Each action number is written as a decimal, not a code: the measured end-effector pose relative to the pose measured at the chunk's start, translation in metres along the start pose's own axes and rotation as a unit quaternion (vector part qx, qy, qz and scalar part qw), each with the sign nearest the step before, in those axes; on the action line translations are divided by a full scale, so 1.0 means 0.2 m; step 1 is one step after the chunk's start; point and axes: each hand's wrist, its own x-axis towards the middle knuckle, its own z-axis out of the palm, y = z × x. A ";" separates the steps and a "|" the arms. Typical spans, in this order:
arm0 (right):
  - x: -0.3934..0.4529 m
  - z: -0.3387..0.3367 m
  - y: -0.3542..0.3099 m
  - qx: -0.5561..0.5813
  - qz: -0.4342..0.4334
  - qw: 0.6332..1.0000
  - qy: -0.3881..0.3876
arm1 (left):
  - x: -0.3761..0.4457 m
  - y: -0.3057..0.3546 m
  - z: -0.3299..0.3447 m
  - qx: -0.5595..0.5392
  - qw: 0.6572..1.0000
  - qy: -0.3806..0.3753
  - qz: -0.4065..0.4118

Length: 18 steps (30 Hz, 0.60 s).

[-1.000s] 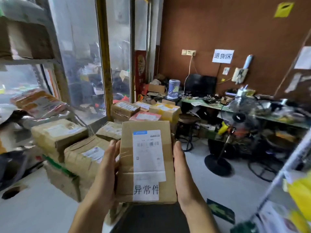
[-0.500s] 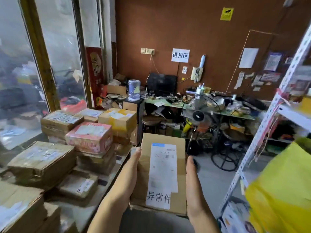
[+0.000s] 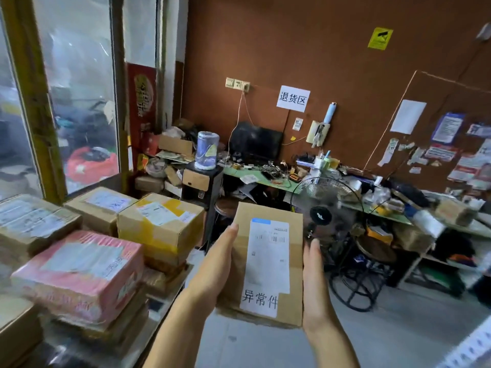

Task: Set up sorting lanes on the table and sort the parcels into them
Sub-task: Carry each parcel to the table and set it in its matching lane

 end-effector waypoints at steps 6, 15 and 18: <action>0.55 -0.04 0.11 0.025 0.013 0.998 -0.049 | 0.37 -0.02 -0.02 0.073 0.997 -0.009 -0.014; 1.42 0.21 -0.03 -0.008 0.002 0.985 -0.170 | 1.01 0.22 -0.13 0.059 0.991 0.110 0.049; 1.66 0.45 -0.05 -0.003 -0.007 0.971 -0.240 | 1.10 0.31 -0.28 0.050 0.977 0.188 0.093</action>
